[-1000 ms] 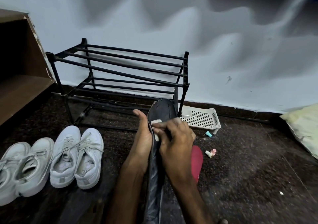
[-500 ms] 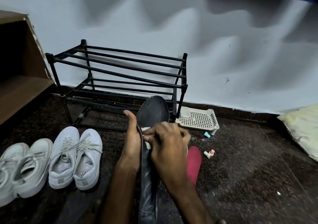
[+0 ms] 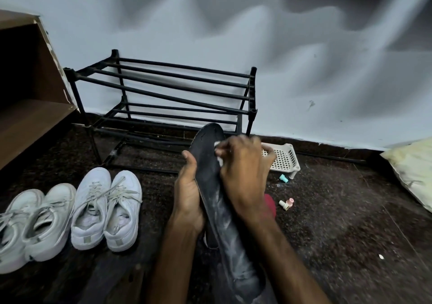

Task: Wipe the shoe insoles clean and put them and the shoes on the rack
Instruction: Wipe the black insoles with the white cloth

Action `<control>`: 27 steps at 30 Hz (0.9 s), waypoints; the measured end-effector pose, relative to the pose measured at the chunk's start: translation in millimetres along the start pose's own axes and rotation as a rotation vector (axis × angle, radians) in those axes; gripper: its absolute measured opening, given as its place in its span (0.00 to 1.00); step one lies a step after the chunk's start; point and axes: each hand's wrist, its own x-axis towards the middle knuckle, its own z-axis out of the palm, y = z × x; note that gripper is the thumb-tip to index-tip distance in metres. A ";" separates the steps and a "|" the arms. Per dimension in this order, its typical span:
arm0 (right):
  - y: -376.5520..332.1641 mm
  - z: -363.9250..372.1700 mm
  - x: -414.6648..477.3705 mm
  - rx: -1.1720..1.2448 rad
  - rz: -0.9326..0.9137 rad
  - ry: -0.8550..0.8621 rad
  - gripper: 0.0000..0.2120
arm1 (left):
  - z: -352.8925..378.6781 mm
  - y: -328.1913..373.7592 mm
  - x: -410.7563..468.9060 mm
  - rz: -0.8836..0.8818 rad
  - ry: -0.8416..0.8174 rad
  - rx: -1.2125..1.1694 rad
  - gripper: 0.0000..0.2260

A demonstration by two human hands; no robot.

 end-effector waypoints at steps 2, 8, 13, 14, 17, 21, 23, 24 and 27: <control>7.7 -4.2 19.5 0.015 0.087 0.056 0.05 | 12.9 1.2 -8.2 -0.007 -0.107 -0.108 0.32; -11.5 -7.8 -36.7 0.213 -0.043 -0.070 0.08 | 18.6 18.2 -4.8 0.004 -0.187 -0.270 0.33; 1.4 -3.7 -18.3 0.113 -0.025 -0.036 0.05 | 22.2 4.4 -9.0 0.010 -0.197 -0.184 0.19; 10.2 -3.6 -7.4 0.152 0.047 0.008 0.04 | 22.1 2.3 -9.2 0.063 -0.112 -0.103 0.14; 35.0 -5.8 2.9 0.643 0.337 0.196 0.02 | 25.1 2.9 -7.5 0.162 0.035 0.102 0.11; 62.5 7.2 -38.1 0.993 0.607 0.029 0.07 | 11.5 9.5 5.2 0.162 0.258 0.090 0.07; 62.7 12.3 -55.9 1.029 0.673 -0.144 0.08 | 3.6 10.4 10.8 0.124 0.347 0.027 0.03; 60.5 14.7 -61.6 1.041 0.688 -0.226 0.08 | 0.3 9.9 13.5 0.111 0.375 0.001 0.02; 51.9 17.6 -68.4 0.953 0.539 -0.479 0.12 | -11.2 11.9 24.2 0.091 0.441 -0.024 0.03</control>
